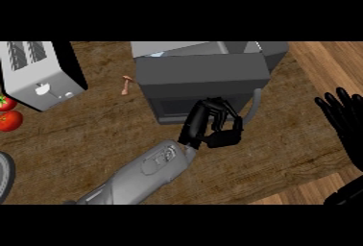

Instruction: Pick up the milk, place it into the microwave and close the microwave

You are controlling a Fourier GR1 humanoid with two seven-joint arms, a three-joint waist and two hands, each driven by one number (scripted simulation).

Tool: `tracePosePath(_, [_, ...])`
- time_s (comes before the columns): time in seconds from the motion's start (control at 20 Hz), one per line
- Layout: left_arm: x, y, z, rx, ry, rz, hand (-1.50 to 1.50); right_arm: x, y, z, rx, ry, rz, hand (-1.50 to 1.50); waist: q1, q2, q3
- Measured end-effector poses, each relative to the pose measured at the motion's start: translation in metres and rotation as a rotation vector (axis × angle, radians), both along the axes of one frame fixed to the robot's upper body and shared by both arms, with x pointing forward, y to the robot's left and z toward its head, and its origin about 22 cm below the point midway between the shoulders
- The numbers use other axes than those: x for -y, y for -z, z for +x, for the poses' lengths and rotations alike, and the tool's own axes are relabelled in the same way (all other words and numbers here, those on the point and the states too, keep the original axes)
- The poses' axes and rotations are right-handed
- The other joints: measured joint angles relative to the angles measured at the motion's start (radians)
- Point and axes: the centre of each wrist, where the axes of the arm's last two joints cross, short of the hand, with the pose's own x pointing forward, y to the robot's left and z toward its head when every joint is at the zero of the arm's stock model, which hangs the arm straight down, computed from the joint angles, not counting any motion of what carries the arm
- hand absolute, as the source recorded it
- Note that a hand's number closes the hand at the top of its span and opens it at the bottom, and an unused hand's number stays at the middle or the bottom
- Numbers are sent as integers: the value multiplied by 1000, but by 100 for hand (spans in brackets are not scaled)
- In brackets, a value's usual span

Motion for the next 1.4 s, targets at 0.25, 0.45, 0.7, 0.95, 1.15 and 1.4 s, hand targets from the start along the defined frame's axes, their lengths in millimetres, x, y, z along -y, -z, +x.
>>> tracePosePath(0.25, [-3,-14,17,-4,-72,-86,150,1,-8,1,1,-32,6,-150,-26,14,-3])
tracePosePath(0.45, [-4,-21,25,0,-101,-143,150,3,-14,3,-2,-48,13,-150,-39,21,-2])
tracePosePath(0.7, [-5,-20,26,18,-112,-188,150,3,-25,6,13,-69,6,-150,-51,25,-1])
tracePosePath(0.95, [-6,-19,27,34,-119,-217,150,6,-36,8,27,-81,5,-150,-59,26,0])
tracePosePath(1.15, [-7,-18,28,45,-131,-234,150,6,-43,9,35,-95,5,-150,-66,27,1])
tracePosePath(1.4, [-8,-16,28,69,-131,-254,150,7,-49,10,39,-100,12,-150,-69,30,2])
